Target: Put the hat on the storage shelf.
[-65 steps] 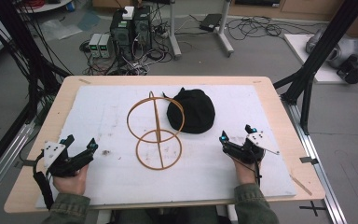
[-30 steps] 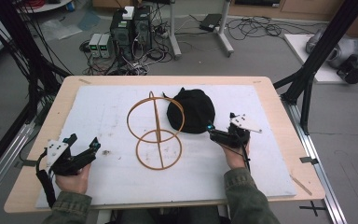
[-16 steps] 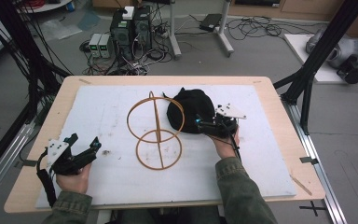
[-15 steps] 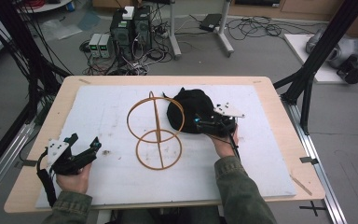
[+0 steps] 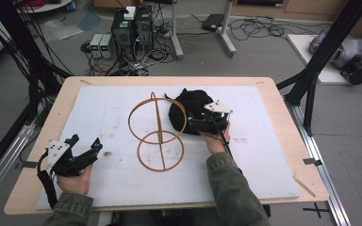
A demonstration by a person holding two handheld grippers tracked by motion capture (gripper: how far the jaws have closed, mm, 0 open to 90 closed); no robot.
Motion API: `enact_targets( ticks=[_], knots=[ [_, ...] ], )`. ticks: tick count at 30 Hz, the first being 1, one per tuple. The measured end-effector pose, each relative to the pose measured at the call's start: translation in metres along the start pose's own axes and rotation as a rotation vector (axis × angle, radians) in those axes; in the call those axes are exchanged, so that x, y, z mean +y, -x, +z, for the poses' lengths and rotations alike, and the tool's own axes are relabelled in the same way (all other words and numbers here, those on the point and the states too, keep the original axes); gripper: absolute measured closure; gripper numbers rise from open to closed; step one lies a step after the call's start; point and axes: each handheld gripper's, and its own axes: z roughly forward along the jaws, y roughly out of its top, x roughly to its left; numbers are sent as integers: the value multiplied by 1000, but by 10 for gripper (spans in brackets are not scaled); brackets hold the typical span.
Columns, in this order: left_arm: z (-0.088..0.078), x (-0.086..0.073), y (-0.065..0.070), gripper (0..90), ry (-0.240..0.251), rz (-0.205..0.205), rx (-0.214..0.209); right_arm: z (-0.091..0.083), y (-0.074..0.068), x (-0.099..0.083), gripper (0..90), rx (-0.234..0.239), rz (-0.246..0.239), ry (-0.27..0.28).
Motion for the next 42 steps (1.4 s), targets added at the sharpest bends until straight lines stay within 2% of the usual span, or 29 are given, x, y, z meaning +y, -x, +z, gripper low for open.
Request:
enact_targets(
  ticks=[2,4,6,8,11,12,13,14,15,16,31,42],
  knots=[
    [0,0,0,189,1,-2,0,3,-2,-3,67,-23,-7,-12],
    [1,0,0,189,0,0,-1,7,-5,-6,161,-15,-10,-34],
    [1,0,0,188,2,-1,-5,8,-6,-7,184,-18,2,-31],
    [1,0,0,189,2,0,-9,8,-5,-7,253,-23,13,-28],
    [1,0,0,189,0,3,-13,6,-3,-6,478,-3,46,-41],
    [1,0,0,189,0,3,-13,6,-3,-6,478,-3,46,-41],
    [2,0,1,189,3,0,-18,4,-1,-6,586,12,56,-47],
    [2,0,1,191,4,0,-29,2,2,-4,773,32,74,-51],
    [2,0,1,191,4,0,-29,2,3,-4,851,46,86,-53],
    [2,0,1,191,7,1,-29,2,3,-5,873,51,89,-56],
    [3,0,2,193,1,9,-30,-2,-4,-6,884,3,52,-25],
    [3,0,0,197,4,-2,-35,-12,-2,-1,884,-14,44,11]
  ],
)
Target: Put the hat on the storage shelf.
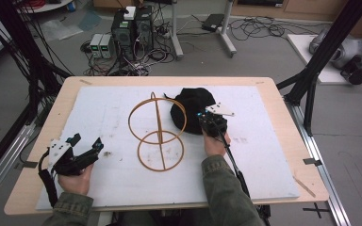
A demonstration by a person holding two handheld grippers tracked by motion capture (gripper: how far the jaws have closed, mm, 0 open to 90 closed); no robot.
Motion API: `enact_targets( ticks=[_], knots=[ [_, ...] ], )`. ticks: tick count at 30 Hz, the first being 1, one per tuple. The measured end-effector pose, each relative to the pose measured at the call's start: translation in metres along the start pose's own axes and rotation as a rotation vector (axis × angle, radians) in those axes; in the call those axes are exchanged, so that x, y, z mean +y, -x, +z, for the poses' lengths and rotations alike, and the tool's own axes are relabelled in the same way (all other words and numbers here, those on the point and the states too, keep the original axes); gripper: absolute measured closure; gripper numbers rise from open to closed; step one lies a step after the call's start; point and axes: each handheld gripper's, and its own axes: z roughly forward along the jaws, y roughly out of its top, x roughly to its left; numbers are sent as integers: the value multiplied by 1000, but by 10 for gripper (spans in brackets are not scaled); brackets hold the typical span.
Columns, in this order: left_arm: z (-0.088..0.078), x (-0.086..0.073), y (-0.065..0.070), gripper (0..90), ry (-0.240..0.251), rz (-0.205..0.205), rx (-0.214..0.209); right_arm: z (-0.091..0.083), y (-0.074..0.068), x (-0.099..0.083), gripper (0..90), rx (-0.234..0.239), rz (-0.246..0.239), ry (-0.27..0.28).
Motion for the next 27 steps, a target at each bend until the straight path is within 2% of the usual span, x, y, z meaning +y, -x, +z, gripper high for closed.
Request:
enact_targets(
  ticks=[6,11,18,27],
  knots=[
    [-1,1,-2,197,11,0,13,-5,6,-1,884,-6,21,16],
    [-1,0,-3,197,5,-4,6,-11,8,1,883,-9,26,37],
    [0,0,-3,197,-1,1,3,-20,16,7,883,0,60,79],
    [0,0,-4,197,1,-3,4,-27,22,15,883,-13,60,109]
  ],
)
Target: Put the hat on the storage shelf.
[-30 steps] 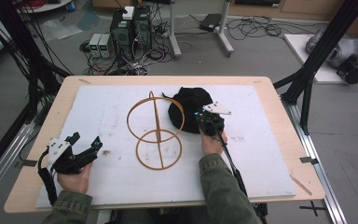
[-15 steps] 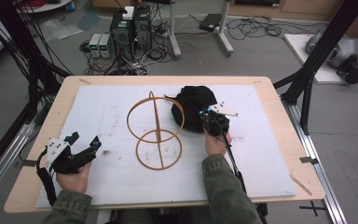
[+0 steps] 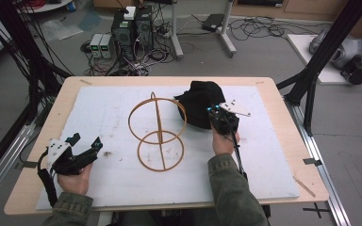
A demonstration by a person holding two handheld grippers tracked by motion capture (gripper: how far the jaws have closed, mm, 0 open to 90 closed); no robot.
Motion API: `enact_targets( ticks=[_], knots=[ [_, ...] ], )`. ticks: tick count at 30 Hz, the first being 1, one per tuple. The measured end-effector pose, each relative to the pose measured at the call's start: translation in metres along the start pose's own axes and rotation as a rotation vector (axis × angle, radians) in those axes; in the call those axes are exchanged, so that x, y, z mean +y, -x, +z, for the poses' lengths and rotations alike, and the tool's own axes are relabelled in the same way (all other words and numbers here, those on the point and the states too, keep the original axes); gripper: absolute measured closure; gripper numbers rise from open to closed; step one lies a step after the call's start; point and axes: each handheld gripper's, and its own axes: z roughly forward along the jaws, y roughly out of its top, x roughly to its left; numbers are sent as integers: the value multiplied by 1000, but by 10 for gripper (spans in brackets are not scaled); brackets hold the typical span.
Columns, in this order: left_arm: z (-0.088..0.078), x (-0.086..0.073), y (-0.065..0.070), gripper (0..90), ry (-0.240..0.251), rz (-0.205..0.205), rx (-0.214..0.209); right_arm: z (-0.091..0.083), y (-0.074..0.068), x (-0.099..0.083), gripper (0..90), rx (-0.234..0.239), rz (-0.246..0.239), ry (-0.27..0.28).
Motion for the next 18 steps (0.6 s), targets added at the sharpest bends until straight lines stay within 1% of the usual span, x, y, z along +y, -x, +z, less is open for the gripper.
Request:
enact_targets(
  ticks=[2,4,7,8,12,14,15,16,18],
  knots=[
    [0,0,0,197,-1,-1,1,-2,1,5,882,-2,0,12],
    [0,0,0,197,0,-3,0,-2,1,8,882,-2,-7,16],
    [0,0,0,197,-3,-4,-4,-3,1,11,882,-6,-4,25],
    [0,0,0,197,-2,0,-4,-4,0,15,882,-9,-3,39],
    [0,0,0,197,-6,-2,-3,-7,0,20,882,-15,-6,58],
    [1,0,0,197,-4,-4,-2,-9,1,26,878,-21,-1,74],
    [1,0,0,197,-4,-4,-2,-9,1,26,878,-21,-1,74],
    [1,0,0,197,-3,-7,-1,-10,2,29,877,-22,12,84],
    [1,0,1,198,-5,-10,-3,-11,1,32,877,-22,20,91]
  ],
)
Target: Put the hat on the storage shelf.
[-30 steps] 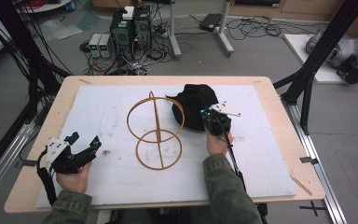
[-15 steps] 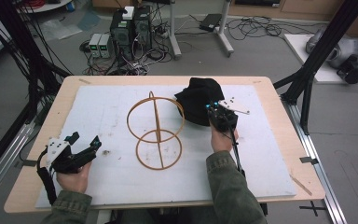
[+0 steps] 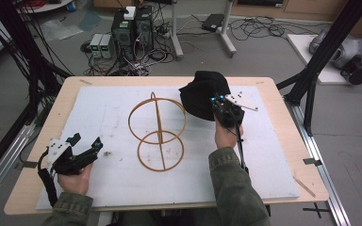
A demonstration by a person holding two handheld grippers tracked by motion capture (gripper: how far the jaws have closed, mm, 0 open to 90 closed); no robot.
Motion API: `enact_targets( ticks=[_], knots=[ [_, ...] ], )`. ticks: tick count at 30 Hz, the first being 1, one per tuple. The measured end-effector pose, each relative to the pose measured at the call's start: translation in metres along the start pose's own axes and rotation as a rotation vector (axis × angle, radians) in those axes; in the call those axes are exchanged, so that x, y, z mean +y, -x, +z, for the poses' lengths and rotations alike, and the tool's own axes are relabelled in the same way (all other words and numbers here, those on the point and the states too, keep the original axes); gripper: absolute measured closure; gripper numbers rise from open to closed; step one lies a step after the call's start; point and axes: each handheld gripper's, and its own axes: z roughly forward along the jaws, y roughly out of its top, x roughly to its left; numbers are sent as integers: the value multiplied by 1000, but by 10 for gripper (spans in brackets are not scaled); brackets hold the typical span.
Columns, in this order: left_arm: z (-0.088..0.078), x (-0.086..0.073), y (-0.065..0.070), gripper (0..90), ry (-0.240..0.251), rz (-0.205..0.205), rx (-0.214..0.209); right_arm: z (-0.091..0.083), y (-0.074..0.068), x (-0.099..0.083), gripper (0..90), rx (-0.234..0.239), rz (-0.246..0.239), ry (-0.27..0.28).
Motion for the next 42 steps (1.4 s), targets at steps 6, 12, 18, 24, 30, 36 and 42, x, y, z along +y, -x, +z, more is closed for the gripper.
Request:
enact_targets(
  ticks=[6,12,18,24,30,36,42],
  knots=[
    [0,0,0,198,2,2,-1,-1,-4,7,880,6,-24,13],
    [0,0,0,198,4,2,-2,-5,-5,12,885,18,-34,34],
    [0,0,0,198,3,4,-1,-8,-5,21,884,20,-35,56],
    [0,0,0,198,3,5,-2,-14,-7,38,885,27,-44,98],
    [0,0,0,199,5,2,0,-19,-9,49,884,29,-49,129],
    [0,0,0,198,3,4,-1,-22,-10,57,884,33,-47,156],
    [0,0,-1,199,1,4,-2,-31,-13,68,884,49,-45,224]
  ],
)
